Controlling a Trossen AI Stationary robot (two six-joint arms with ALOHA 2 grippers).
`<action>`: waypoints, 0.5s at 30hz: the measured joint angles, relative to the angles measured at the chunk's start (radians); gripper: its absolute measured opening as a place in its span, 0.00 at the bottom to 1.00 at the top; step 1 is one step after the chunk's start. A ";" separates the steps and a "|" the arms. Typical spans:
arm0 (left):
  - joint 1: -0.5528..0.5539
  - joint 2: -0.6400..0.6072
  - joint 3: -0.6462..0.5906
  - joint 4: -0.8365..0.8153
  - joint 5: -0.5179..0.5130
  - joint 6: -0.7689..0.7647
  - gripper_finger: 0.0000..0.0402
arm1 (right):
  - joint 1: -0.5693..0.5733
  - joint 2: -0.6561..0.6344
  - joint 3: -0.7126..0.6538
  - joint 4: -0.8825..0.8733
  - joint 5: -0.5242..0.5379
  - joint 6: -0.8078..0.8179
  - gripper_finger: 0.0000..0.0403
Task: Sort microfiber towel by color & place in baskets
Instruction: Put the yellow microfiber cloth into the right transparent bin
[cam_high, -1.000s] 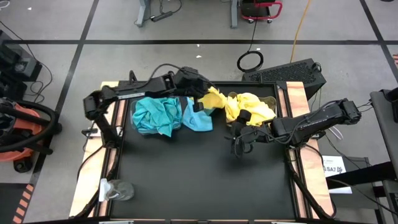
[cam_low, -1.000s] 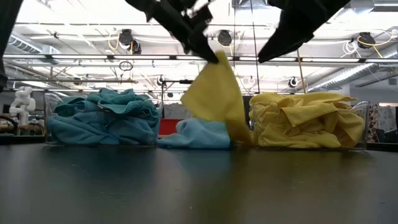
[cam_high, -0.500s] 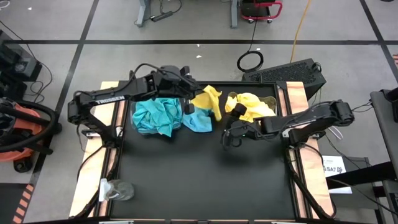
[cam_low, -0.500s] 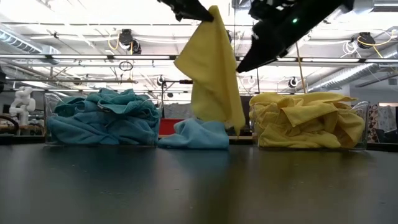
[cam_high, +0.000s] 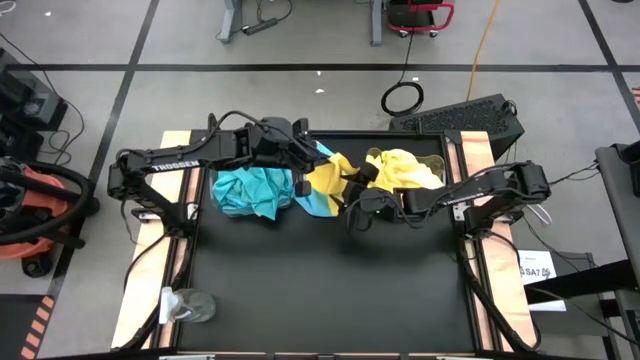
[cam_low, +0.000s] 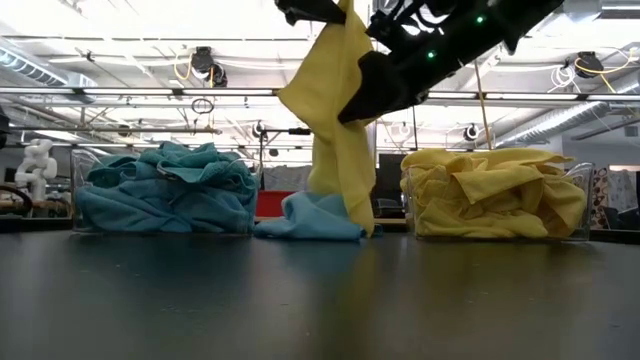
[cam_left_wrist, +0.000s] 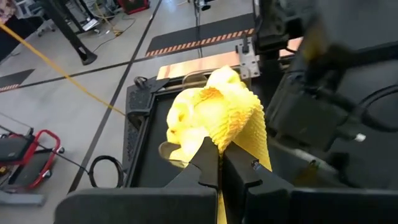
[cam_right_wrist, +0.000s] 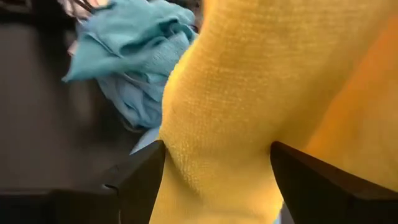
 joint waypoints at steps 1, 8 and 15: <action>-0.004 0.000 0.000 0.000 0.000 0.001 0.00 | -0.005 0.008 0.000 0.020 -0.021 -0.003 0.71; -0.050 0.000 0.000 0.003 0.001 0.002 0.00 | -0.045 0.016 0.000 0.081 -0.038 0.001 0.65; -0.098 0.000 0.000 0.019 0.011 0.023 0.00 | -0.065 0.016 0.000 0.097 -0.044 -0.001 0.43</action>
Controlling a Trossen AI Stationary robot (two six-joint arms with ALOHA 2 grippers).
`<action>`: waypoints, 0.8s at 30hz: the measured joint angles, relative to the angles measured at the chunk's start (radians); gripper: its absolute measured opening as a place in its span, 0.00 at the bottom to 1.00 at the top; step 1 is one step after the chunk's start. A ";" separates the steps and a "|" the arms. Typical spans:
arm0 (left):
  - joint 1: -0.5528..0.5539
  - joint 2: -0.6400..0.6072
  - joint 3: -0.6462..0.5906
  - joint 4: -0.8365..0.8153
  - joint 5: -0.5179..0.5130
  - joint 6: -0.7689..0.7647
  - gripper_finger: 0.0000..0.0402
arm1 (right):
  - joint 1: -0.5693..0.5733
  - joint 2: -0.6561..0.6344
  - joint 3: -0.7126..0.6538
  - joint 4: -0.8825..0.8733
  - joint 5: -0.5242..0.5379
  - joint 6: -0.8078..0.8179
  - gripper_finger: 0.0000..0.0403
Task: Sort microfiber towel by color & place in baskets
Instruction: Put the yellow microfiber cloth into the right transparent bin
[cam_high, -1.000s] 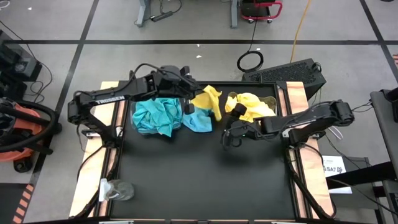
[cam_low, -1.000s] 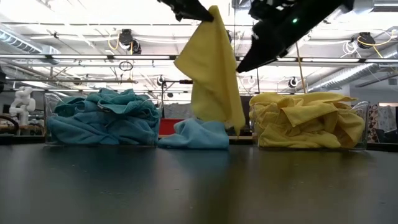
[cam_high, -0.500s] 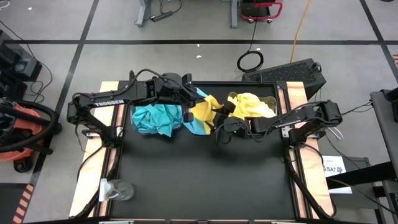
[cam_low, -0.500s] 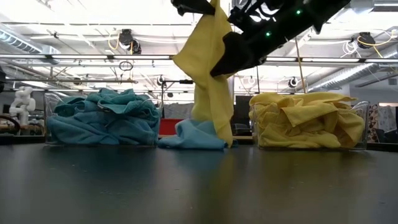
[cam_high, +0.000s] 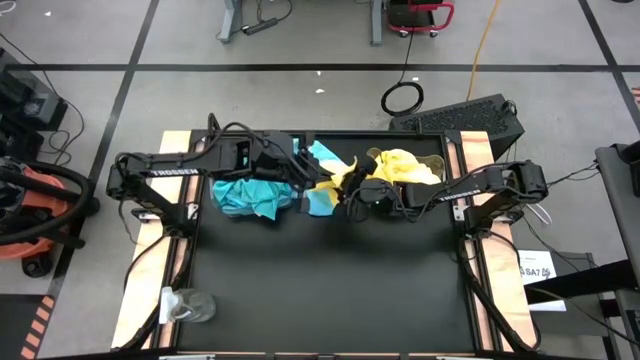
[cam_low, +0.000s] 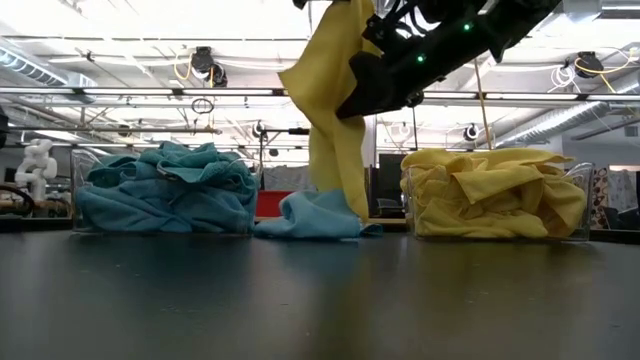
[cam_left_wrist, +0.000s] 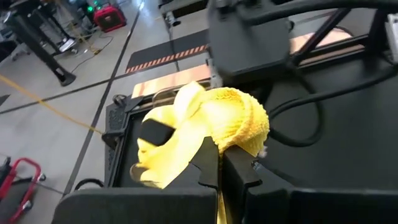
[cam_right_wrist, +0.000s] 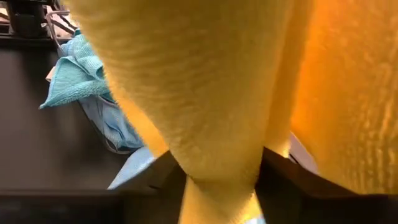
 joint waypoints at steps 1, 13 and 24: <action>-0.008 0.000 0.000 0.002 0.001 0.004 0.00 | 0.000 0.000 0.000 0.002 0.000 -0.008 0.38; -0.093 0.000 0.000 -0.073 0.024 0.003 0.00 | 0.010 -0.020 0.000 0.007 0.040 -0.131 0.01; -0.118 0.001 -0.011 -0.249 -0.041 -0.033 0.01 | 0.050 -0.229 0.000 -0.139 0.145 -0.229 0.00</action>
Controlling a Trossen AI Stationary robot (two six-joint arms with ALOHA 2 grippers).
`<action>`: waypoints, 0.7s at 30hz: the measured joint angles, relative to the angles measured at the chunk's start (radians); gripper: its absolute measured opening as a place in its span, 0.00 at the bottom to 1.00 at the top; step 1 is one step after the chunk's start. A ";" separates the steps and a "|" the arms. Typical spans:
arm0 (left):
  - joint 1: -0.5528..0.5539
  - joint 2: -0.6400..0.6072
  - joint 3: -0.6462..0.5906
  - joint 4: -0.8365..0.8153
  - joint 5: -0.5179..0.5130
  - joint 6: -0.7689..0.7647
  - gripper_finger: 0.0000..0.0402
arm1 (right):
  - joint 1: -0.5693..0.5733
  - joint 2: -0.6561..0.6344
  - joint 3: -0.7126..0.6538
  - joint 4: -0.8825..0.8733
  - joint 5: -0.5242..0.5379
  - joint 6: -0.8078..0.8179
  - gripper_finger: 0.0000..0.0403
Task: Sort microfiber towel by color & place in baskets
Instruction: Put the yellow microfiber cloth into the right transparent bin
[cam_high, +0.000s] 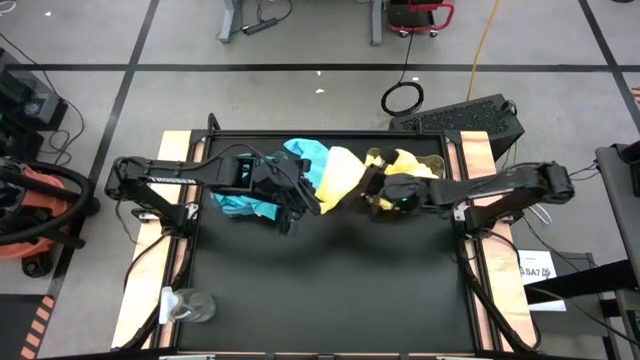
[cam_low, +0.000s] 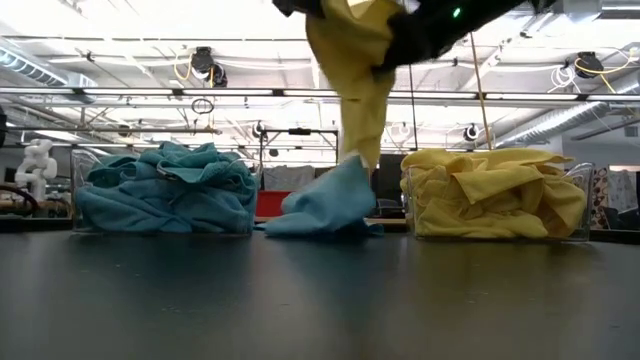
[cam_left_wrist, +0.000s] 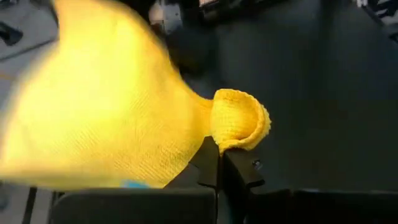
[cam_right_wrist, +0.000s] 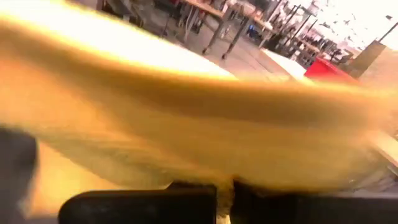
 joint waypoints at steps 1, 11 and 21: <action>0.001 0.000 -0.009 0.000 0.000 -0.014 0.01 | 0.002 -0.027 0.000 -0.009 0.000 0.000 0.00; 0.002 0.002 -0.092 -0.001 -0.048 -0.023 0.27 | 0.031 -0.316 0.001 -0.340 0.038 0.126 0.00; 0.015 0.002 -0.099 0.052 -0.066 -0.043 0.50 | 0.003 -0.485 0.001 -0.681 0.073 0.328 0.00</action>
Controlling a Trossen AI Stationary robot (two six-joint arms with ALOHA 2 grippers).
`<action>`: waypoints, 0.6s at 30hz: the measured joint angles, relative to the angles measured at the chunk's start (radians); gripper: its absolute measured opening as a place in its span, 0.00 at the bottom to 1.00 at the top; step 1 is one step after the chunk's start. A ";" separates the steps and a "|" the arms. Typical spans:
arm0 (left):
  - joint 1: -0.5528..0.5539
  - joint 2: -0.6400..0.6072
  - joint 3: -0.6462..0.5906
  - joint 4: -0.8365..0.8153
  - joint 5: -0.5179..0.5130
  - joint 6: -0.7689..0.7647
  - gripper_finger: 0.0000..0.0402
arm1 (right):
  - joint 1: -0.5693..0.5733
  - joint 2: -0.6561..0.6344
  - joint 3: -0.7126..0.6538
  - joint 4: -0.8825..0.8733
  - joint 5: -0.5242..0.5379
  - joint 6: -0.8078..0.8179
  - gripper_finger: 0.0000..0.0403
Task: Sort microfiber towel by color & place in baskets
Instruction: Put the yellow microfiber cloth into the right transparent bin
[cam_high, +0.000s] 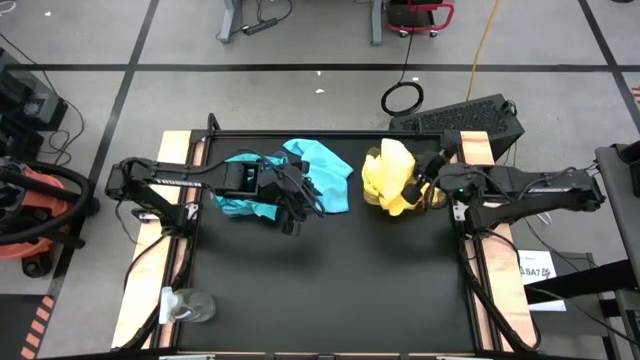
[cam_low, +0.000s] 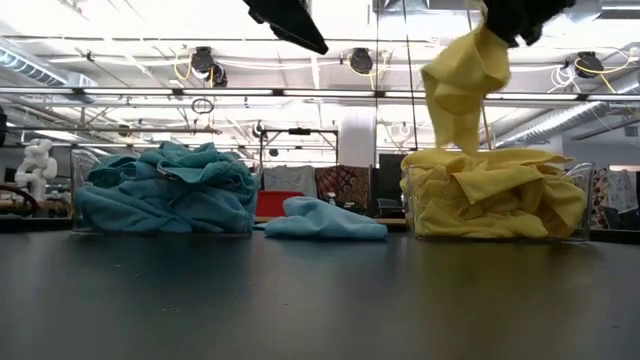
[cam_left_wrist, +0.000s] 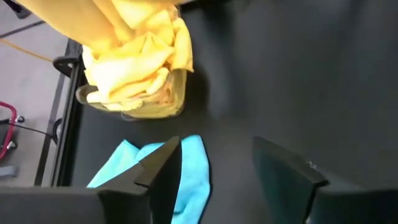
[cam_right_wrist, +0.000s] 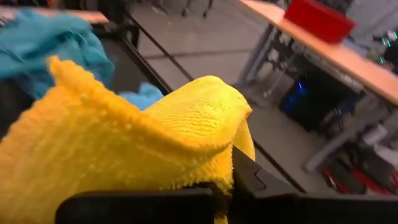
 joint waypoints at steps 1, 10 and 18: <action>0.000 0.000 0.000 0.011 0.000 -0.005 0.51 | -0.010 -0.003 0.000 -0.031 -0.001 0.019 0.00; 0.000 0.000 0.000 0.052 0.000 -0.009 0.51 | -0.135 0.046 0.000 -0.223 -0.062 0.154 0.00; 0.000 0.000 0.000 0.053 0.000 -0.017 0.51 | -0.250 0.156 0.000 -0.238 -0.103 0.147 0.00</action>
